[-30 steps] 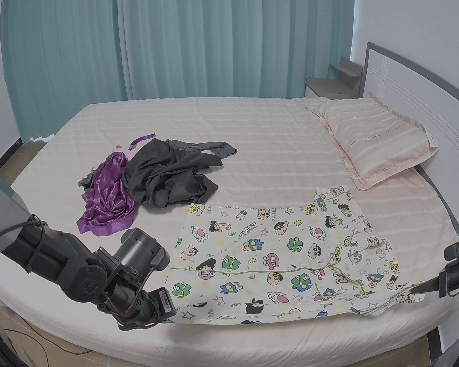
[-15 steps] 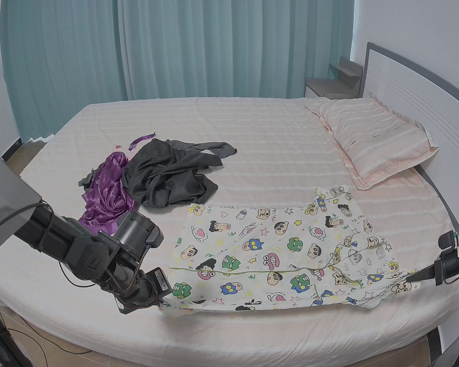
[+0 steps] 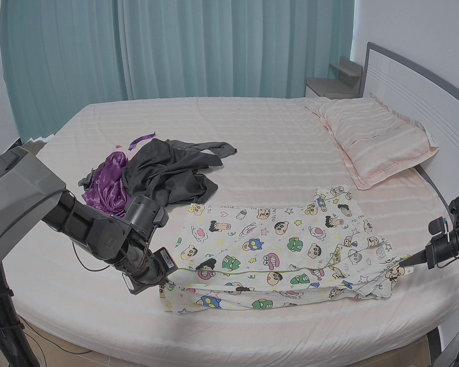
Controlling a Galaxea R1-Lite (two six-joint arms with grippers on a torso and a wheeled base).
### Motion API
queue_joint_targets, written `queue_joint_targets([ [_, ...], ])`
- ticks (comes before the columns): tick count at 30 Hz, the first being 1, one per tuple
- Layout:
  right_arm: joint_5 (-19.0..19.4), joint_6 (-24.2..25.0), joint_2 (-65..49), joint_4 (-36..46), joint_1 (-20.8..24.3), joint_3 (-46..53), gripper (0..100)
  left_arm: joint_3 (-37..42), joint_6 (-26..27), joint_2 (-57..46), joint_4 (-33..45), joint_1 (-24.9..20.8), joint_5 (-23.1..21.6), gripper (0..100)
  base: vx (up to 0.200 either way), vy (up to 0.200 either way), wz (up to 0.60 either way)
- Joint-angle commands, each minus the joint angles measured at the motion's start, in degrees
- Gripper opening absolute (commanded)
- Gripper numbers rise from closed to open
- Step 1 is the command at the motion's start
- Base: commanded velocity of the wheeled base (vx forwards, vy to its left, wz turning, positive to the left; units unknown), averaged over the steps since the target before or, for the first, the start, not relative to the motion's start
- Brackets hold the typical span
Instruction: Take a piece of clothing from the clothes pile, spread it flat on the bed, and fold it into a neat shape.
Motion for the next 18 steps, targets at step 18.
queue_joint_targets([
  [18,-1.51,1.25,15.03,-0.09,3.13,-15.68,0,-16.3,-1.32,13.98,-0.31,1.31,2.77,0,0.0,0.0,0.0],
])
